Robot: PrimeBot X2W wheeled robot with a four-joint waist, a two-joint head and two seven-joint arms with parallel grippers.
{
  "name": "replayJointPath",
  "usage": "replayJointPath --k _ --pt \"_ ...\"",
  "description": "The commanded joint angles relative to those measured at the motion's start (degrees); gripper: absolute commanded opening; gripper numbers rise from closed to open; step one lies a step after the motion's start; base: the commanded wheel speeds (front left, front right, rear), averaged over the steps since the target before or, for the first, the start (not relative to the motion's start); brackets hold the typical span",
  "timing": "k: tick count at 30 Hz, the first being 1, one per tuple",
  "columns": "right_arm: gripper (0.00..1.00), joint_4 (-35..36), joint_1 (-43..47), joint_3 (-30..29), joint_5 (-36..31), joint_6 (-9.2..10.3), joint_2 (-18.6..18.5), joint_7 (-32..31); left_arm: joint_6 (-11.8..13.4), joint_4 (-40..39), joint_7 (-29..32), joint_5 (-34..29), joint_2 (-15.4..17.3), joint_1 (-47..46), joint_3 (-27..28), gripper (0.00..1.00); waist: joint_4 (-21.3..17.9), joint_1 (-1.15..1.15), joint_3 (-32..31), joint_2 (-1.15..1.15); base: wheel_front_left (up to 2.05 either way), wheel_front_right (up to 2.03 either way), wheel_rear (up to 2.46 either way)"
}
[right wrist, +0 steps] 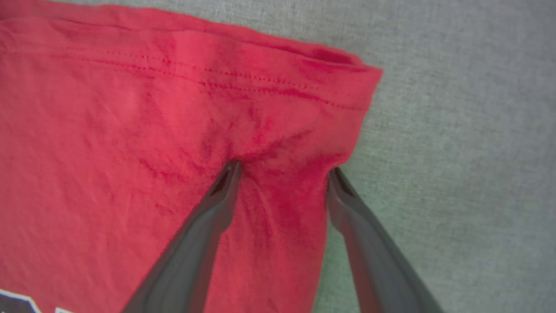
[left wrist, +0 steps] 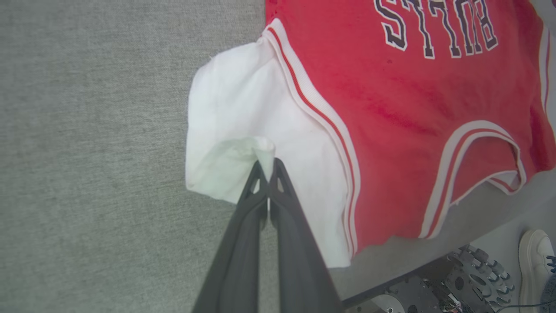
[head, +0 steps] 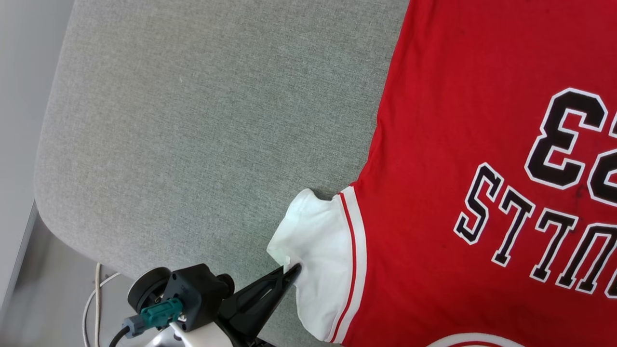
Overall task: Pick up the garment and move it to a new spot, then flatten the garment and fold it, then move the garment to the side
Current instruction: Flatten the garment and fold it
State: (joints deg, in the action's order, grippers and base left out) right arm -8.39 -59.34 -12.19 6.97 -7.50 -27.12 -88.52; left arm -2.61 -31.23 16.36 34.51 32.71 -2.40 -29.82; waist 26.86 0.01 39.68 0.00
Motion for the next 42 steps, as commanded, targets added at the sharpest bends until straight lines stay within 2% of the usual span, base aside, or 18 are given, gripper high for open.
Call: replayJointPath --k 1,2,10,20,32,42 --pt "0.16 -2.3 3.6 0.9 0.1 0.02 2.3 -1.1 -0.1 0.2 -0.4 -0.1 -0.3 -0.7 -0.2 0.0 0.1 -0.01 0.0 0.0 0.0 0.0 0.0" --pt "0.0 -2.3 3.9 1.1 -0.2 0.02 2.0 -1.3 -0.1 0.3 -0.4 -0.1 -0.3 -0.8 -0.2 0.0 0.1 -0.01 -0.1 0.0 0.0 0.0 0.0" --pt "0.0 -1.7 5.9 -0.4 -0.2 0.02 0.8 -1.5 0.5 1.0 -0.7 -0.4 0.2 -0.2 0.1 0.0 -1.1 -0.01 -2.5 0.0 0.0 0.0 0.0" --pt "0.0 -0.5 14.6 -0.1 3.4 0.02 2.3 1.2 2.1 2.2 -0.3 -0.1 1.3 0.9 1.6 0.0 -7.3 -0.01 -9.2 0.0 0.0 0.0 0.0" --pt "0.0 1.1 28.9 2.0 12.1 0.02 4.7 7.7 4.7 5.9 0.1 1.1 1.3 3.6 2.2 0.0 -14.6 -0.01 -20.2 0.0 0.0 0.0 0.0" --pt "0.0 7.5 46.1 2.5 19.4 0.02 5.5 12.6 7.0 8.2 -1.8 2.5 1.3 7.2 4.1 0.0 -19.4 -0.01 -27.8 0.0 0.0 0.0 0.0"
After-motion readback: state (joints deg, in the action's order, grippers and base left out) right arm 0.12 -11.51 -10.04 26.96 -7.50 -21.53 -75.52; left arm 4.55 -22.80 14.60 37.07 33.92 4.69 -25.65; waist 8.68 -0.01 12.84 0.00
